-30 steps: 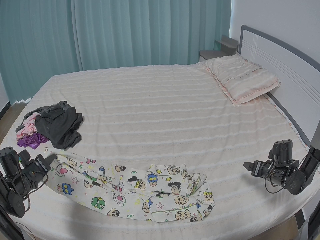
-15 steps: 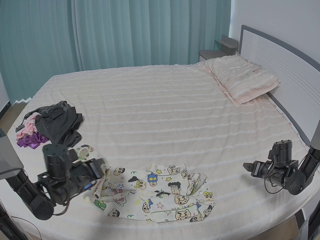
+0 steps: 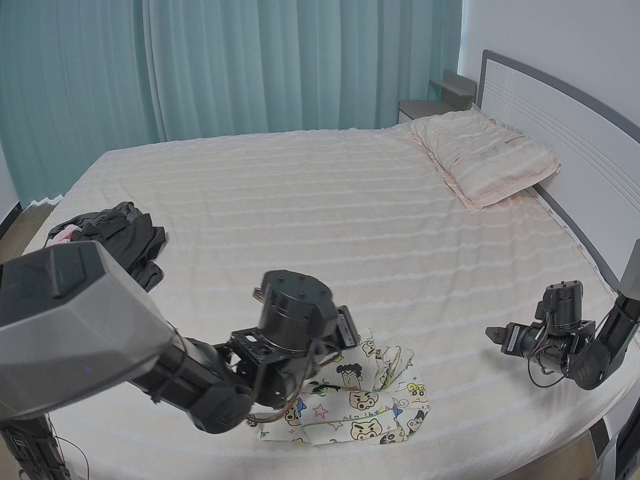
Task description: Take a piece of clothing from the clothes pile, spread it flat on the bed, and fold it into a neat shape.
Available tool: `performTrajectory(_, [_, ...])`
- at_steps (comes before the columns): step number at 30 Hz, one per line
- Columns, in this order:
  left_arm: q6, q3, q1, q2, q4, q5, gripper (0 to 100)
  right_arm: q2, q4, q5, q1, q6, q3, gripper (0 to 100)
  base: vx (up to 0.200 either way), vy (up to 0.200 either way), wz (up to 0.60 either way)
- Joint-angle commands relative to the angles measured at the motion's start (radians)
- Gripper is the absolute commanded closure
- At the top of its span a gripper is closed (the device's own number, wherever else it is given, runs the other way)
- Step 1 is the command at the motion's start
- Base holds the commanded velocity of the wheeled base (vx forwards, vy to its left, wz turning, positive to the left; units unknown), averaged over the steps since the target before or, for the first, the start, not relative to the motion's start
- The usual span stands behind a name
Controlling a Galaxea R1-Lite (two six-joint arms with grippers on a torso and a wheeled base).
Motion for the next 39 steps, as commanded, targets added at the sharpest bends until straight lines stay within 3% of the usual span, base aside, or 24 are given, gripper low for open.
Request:
performTrajectory(1, [-0.041,-0.069,-0.063,0.081,0.018,0.016,100,0.022,-0.004,-0.001,0.0,0.0,-0.002,0,0.0,0.0,0.0])
performTrajectory(15, [-0.084,-0.096,-0.074,0.111,-0.005,0.011,100,0.048,-0.055,-0.003,0.004,-0.005,0.008,0,0.0,0.0,0.0])
performTrajectory(16, [-0.084,-0.098,-0.08,0.116,-0.013,0.011,0,0.05,-0.053,-0.003,0.004,-0.005,0.008,0,0.0,0.0,0.0])
performTrajectory(22, [-0.083,-0.09,-0.092,0.111,-0.042,0.016,0,0.051,-0.053,-0.003,0.006,-0.005,0.01,0,0.0,0.0,0.0])
performTrajectory(27, [-0.078,-0.047,-0.097,0.047,-0.046,0.075,0,0.045,-0.056,0.003,0.006,0.0,0.007,0,0.0,0.0,0.0])
performTrajectory(35, [-0.094,0.208,-0.005,-0.286,-0.049,0.055,0,0.034,-0.059,0.006,0.023,0.043,-0.004,0,0.0,0.0,0.0])
performTrajectory(39, [-0.178,0.37,0.034,-0.424,-0.045,0.006,0,-0.01,-0.069,0.034,0.056,0.092,-0.004,0,0.0,0.0,0.0])
